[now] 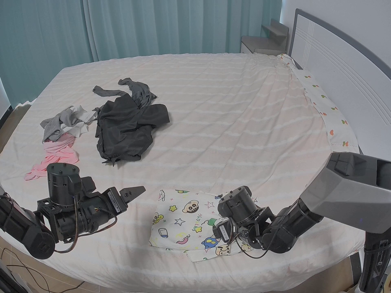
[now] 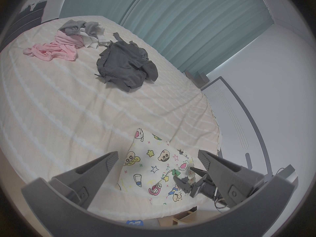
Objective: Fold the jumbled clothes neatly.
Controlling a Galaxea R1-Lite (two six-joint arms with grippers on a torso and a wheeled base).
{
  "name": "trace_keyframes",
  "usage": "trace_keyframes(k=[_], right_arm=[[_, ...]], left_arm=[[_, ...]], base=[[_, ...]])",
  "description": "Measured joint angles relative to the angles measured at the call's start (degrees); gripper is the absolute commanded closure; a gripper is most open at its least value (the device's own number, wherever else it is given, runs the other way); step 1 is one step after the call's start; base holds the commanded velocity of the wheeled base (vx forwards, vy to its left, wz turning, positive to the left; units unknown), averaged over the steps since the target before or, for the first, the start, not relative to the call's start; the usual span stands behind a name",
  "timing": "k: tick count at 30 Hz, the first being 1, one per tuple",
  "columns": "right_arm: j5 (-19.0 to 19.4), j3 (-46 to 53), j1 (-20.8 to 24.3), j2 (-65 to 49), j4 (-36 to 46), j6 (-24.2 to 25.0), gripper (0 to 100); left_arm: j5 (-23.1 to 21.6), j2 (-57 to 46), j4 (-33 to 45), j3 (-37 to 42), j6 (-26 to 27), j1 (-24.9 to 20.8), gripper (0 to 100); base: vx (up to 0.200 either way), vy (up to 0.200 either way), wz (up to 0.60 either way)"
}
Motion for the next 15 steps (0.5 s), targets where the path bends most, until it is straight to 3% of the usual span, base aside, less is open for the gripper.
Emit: trace_keyframes(k=[8,15], right_arm=[[-1.94,3.46,-3.28,0.16,-0.85,0.30,0],[-2.29,8.74,-5.30,-1.38,-7.67,0.48,0]], left_arm=[[0.02,0.24,-0.06,0.22,0.00,0.00,0],[0.02,0.35,-0.06,0.26,0.00,-0.06,0]], base=[[0.000,0.000,0.00],[0.000,0.000,0.00]])
